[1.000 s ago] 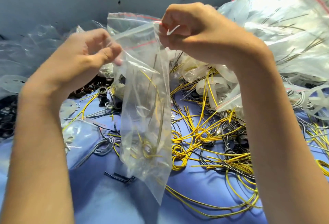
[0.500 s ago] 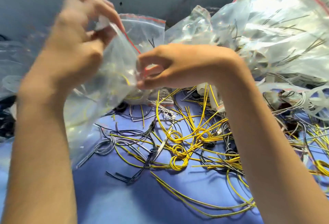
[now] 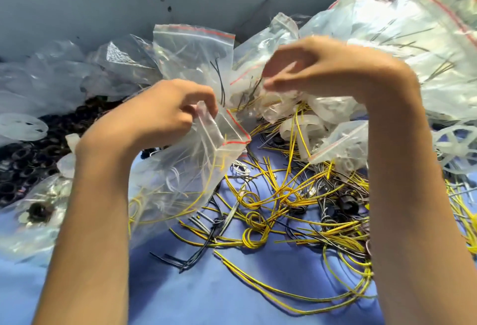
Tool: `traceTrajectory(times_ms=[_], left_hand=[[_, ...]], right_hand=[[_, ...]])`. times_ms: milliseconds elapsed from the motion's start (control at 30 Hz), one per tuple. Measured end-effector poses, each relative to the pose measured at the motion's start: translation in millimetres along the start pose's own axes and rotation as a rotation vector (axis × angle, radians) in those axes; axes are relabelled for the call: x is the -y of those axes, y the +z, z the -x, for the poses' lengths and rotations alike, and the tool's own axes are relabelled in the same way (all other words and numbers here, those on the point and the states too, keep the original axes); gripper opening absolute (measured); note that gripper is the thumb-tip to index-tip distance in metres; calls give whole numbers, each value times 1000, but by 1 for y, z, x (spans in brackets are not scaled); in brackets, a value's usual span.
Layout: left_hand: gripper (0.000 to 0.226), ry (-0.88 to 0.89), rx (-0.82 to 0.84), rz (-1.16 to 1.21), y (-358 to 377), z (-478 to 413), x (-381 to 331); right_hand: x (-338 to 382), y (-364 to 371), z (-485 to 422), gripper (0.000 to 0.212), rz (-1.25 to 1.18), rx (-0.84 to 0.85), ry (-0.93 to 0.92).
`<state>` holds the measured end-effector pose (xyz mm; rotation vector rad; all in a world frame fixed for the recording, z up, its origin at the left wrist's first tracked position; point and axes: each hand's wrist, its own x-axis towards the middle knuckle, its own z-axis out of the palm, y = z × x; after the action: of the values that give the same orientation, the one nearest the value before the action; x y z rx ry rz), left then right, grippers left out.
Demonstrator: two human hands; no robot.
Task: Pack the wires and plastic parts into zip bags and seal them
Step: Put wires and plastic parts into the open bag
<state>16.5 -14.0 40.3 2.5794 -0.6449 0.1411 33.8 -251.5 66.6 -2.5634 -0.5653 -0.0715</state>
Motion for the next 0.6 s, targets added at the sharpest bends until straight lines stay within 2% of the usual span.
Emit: traceTrajectory(times_ms=[100, 233, 300, 367, 433, 500, 600], left_hand=[[67, 31, 23, -16, 1, -3, -3], [60, 49, 56, -29, 2, -3, -10], [54, 47, 81, -36, 3, -1, -14], [49, 44, 127, -54, 4, -1, -18], [46, 40, 170, -67, 7, -1, -20], [44, 38, 198, -76, 7, -1, -23], [42, 25, 233, -69, 6, -1, -22]], right_hand=[[-23, -20, 3, 16, -190, -406, 88], [-71, -39, 23, 40, -79, -847, 389], [-100, -34, 45, 50, 1, -990, 559], [-138, -26, 73, 56, 15, -927, 785], [-169, -17, 96, 68, -41, -687, 970], [-188, -11, 109, 82, -8, -521, 1034], [-197, -9, 110, 78, 144, -494, 1023]])
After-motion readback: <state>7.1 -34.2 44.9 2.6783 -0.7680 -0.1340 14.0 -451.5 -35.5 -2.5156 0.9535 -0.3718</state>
